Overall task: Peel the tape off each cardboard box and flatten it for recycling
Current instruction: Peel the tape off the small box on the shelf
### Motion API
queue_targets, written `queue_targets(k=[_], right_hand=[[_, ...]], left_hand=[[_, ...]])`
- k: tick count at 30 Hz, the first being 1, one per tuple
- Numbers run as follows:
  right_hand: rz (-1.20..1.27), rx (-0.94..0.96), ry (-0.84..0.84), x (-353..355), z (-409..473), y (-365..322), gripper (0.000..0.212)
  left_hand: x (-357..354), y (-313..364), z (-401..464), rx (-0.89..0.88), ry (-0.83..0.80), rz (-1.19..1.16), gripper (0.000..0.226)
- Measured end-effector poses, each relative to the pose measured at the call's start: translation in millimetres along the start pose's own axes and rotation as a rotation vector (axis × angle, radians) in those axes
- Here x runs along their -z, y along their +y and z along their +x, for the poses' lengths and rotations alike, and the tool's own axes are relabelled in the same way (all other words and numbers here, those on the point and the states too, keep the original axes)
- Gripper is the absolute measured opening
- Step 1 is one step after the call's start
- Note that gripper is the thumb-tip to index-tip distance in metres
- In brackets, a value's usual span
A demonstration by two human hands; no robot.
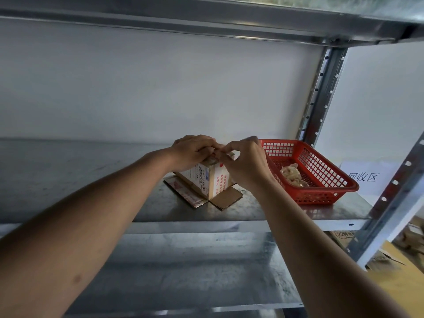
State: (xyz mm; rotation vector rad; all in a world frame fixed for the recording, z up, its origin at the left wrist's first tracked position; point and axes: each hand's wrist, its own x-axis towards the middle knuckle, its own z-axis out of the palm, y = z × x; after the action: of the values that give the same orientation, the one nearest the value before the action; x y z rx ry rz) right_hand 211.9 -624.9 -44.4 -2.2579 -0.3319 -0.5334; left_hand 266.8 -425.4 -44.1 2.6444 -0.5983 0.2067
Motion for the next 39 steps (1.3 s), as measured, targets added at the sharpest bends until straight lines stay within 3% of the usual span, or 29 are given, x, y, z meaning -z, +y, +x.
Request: queue_targets(k=[11,13,17,20,25,28,30,34,39], right_hand=[[-0.204,0.148,-0.069,10,-5,-18,0.010],[-0.061,0.033,-0.098,12,-4,-19,0.005],[0.316,-0.138,-0.262,16,-4,-17,0.018],[0.331,-0.084,-0.176,10,-9,-9,0.013],[0.379,0.016,-0.011,-2,-22,-1,0.012],[0.155,0.241,0.122,-8,-28,-1,0.011],[0.021,0.285,0.188,-8,-30,-2,0.014],[-0.037,0.205,0.064,-1,-27,2,0.026],[-0.021,0.233,0.094,-4,-24,4,0.020]], left_hand=[[4,10,-5,0.001,-0.020,-0.045,0.037],[2,8,-5,-0.005,-0.013,-0.030,0.038],[0,6,-3,0.023,-0.020,-0.029,0.036],[0,1,-1,-0.008,-0.001,0.006,0.051],[-1,1,-1,0.000,0.010,0.017,0.052],[0,4,-2,0.008,0.000,0.009,0.056],[0,5,-3,0.009,-0.001,0.004,0.053],[0,5,-4,0.027,0.005,0.009,0.045],[1,13,-6,0.040,0.003,0.003,0.058]])
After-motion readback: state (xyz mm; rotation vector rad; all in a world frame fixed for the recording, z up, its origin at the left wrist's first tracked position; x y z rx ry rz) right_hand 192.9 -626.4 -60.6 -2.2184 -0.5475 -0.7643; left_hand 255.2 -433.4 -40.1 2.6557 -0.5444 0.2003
